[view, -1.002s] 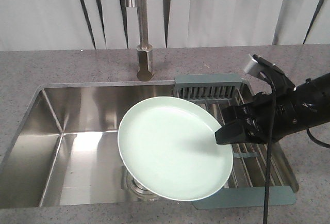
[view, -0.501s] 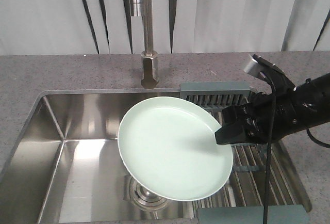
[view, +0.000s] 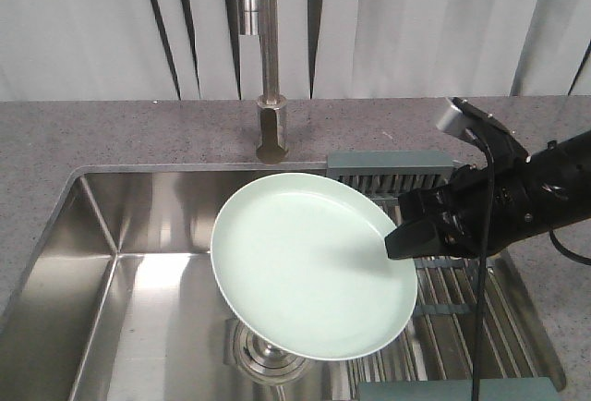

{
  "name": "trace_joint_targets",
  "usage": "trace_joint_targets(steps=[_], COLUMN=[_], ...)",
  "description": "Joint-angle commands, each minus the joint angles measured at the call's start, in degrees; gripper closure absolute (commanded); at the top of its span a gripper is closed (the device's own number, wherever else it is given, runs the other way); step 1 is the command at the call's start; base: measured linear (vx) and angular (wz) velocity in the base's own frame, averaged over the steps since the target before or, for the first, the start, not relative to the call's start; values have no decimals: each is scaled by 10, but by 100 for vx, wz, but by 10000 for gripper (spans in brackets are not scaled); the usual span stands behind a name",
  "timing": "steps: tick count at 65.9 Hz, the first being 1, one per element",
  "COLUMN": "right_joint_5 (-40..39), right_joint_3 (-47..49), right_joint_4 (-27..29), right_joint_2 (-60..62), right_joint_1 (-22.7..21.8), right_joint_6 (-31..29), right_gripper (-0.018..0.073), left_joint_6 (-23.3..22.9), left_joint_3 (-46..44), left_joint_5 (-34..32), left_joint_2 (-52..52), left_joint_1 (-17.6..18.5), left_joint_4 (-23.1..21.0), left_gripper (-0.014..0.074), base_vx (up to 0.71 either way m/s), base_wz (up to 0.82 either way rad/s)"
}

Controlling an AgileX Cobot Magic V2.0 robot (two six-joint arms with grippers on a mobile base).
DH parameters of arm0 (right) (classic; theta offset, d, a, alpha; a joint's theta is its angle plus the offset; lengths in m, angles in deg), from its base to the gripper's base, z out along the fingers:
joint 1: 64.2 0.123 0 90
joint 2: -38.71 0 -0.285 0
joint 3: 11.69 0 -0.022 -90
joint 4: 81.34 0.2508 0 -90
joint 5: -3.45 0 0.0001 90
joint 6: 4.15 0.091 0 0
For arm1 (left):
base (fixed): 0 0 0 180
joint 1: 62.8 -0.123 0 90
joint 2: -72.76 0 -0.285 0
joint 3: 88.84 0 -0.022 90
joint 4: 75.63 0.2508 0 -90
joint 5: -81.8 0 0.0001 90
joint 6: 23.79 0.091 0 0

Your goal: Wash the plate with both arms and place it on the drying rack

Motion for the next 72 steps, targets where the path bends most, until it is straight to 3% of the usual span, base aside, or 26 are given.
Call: trace_joint_targets(steps=[1, 48, 55, 61, 72], right_joint_5=[0, 0, 0, 0, 0], right_joint_3=[15, 15, 15, 15, 15], right_joint_4=[30, 30, 30, 30, 30], right_joint_2=[19, 19, 19, 19, 19], right_joint_1=[-1, -1, -1, -1, -1], right_joint_6=[-6, -6, -6, -6, -6], right_gripper=[568, 568, 568, 568, 568], left_joint_6=[-5, 6, 6, -9, -19], left_joint_3=[-13, -13, -15, -37, -123], left_joint_5=[-44, -44, -69, -98, -79], left_joint_2=[-9, -9, -9, -8, 15], left_joint_1=[4, 4, 4, 4, 4], left_joint_4=[-2, -1, -1, -7, -7], left_gripper=[603, 603, 603, 603, 603], base_vx=[0, 0, 0, 0, 0], base_wz=[0, 0, 0, 0, 0])
